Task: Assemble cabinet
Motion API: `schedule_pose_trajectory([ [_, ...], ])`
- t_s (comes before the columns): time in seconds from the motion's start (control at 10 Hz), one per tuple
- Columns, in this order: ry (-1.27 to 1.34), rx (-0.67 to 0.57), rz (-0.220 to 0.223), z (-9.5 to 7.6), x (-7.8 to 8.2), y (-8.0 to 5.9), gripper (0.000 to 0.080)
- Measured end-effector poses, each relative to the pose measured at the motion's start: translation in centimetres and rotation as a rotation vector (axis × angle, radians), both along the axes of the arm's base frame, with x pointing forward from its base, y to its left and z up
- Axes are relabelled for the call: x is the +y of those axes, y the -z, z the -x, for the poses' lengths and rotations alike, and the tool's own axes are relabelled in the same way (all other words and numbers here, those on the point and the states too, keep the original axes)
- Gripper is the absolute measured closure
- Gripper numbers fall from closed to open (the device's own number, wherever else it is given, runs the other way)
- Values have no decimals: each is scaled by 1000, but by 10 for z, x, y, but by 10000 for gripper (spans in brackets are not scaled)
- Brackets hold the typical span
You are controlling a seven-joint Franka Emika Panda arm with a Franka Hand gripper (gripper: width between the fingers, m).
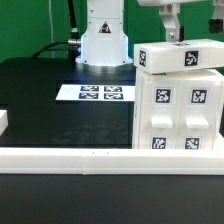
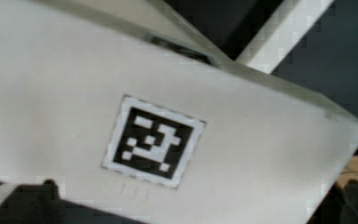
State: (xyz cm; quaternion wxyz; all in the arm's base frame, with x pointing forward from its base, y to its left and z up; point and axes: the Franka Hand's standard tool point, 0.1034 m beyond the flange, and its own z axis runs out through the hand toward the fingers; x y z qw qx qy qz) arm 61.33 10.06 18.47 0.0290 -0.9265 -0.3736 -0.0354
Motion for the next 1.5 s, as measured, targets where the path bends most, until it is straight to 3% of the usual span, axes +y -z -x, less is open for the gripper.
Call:
schedule_pose_trajectory([
  [0.8, -725, 6, 128, 6, -14, 17, 2],
  [1.2, -833, 0, 144, 5, -20, 19, 2],
  [1.3, -831, 0, 144, 5, -21, 19, 29],
  [1.4, -830, 0, 144, 5, -21, 19, 163],
  [1.5, -829, 0, 144, 5, -22, 19, 163],
])
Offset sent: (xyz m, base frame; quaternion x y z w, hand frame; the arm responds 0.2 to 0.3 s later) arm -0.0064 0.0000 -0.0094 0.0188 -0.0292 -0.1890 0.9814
